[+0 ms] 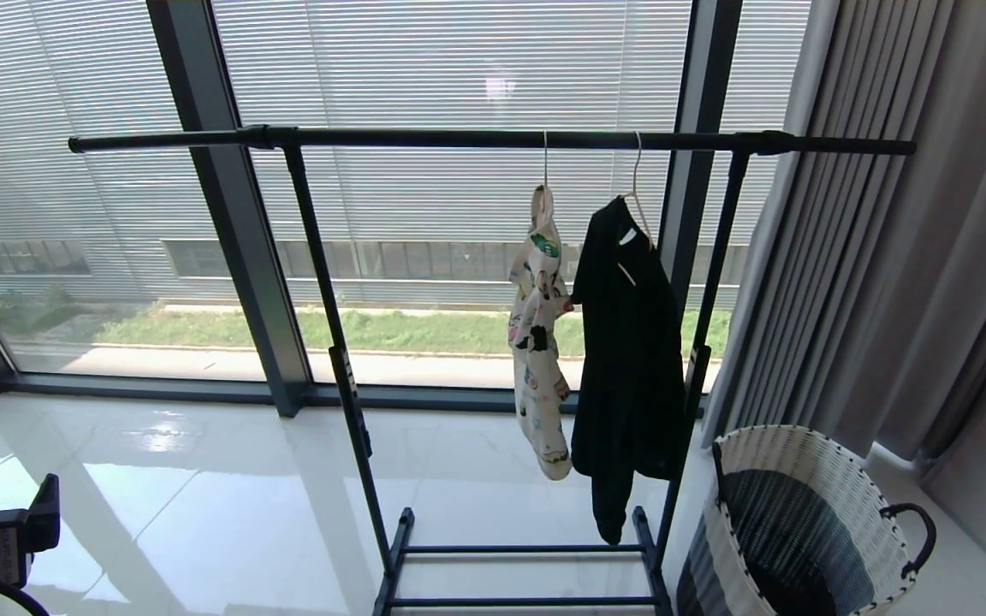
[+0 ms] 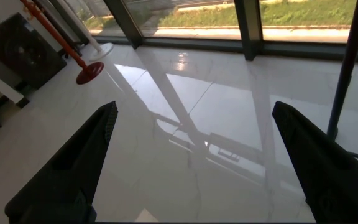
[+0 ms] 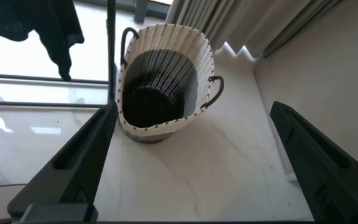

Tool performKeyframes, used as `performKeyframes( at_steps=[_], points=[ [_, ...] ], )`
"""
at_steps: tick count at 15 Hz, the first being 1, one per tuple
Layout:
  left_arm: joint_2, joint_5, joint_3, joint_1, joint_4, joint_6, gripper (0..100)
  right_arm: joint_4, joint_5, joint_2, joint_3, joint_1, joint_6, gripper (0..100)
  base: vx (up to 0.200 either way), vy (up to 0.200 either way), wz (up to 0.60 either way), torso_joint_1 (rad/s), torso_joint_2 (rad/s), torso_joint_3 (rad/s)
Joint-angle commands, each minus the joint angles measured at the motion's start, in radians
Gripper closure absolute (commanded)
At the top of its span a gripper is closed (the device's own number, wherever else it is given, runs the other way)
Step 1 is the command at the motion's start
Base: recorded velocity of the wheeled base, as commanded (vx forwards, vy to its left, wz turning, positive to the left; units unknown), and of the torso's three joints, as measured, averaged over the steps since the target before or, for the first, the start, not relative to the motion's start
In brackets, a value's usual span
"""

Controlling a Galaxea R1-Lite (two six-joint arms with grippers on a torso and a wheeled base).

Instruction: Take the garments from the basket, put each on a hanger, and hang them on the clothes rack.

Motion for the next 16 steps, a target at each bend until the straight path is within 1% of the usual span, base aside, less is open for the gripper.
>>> performKeyframes(
  at_steps=[1, 3, 6, 8, 9, 11, 12, 13, 14, 16],
  points=[
    [-0.003, 0.0, 0.001, 0.0, -0.001, -0.001, 0, 0.0, 0.0, -0.022, 0.011, -0.023, -0.008, 0, 0.0, 0.0, 0.0, -0.217, 0.49, 0.281],
    [-0.006, 0.0, 0.001, 0.0, -0.001, -0.004, 0, 0.0, 0.0, -0.032, 0.02, -0.042, -0.015, 0, 0.0, 0.0, 0.0, -0.2, 0.49, 0.283],
    [-0.06, 0.002, 0.012, 0.002, -0.001, -0.004, 0, -0.002, 0.0, -0.055, 0.042, -0.081, -0.015, 0, 0.0, 0.0, 0.0, -0.193, 0.48, 0.287],
    [-0.098, 0.002, 0.041, 0.002, -0.001, -0.002, 0, -0.002, 0.0, -0.081, 0.063, -0.109, -0.015, 0, 0.0, 0.0, 0.0, -0.176, 0.47, 0.29],
    [-0.137, 0.002, 0.075, 0.002, -0.001, -0.001, 0, -0.002, 0.0, -0.11, 0.082, -0.144, -0.013, 0, 0.0, 0.0, 0.0, -0.095, 0.28, 0.178],
    [-0.212, 0.002, 0.119, 0.002, -0.001, -0.002, 0, -0.002, 0.0, -0.179, 0.128, -0.175, -0.013, 0, 0.0, 0.0, 0.0, -0.039, 0.12, 0.073],
    [-0.319, 0.002, 0.164, 0.0, -0.001, 0.001, 0, -0.002, 0.0, -0.283, 0.192, -0.186, -0.013, 0, 0.0, 0.0, 0.0, -0.017, 0.06, 0.032],
    [-0.407, 0.0, 0.171, 0.0, 0.021, 0.004, 0, 0.0, -0.004, -0.375, 0.249, -0.189, -0.015, 0, 0.0, 0.0, 0.0, 0.0, 0.0, 0.0],
    [-0.482, 0.003, 0.171, 0.002, 0.087, 0.002, 0, 0.001, -0.029, -0.476, 0.31, -0.203, -0.015, 0, 0.0, 0.0, 0.0, 0.0, 0.0, 0.0],
    [-0.657, 0.003, 0.171, 0.0, 0.24, 0.001, 0, 0.007, -0.141, -0.688, 0.427, -0.215, -0.016, 0, 0.0, 0.0, 0.0, 0.0, 0.0, 0.0]
  ],
)
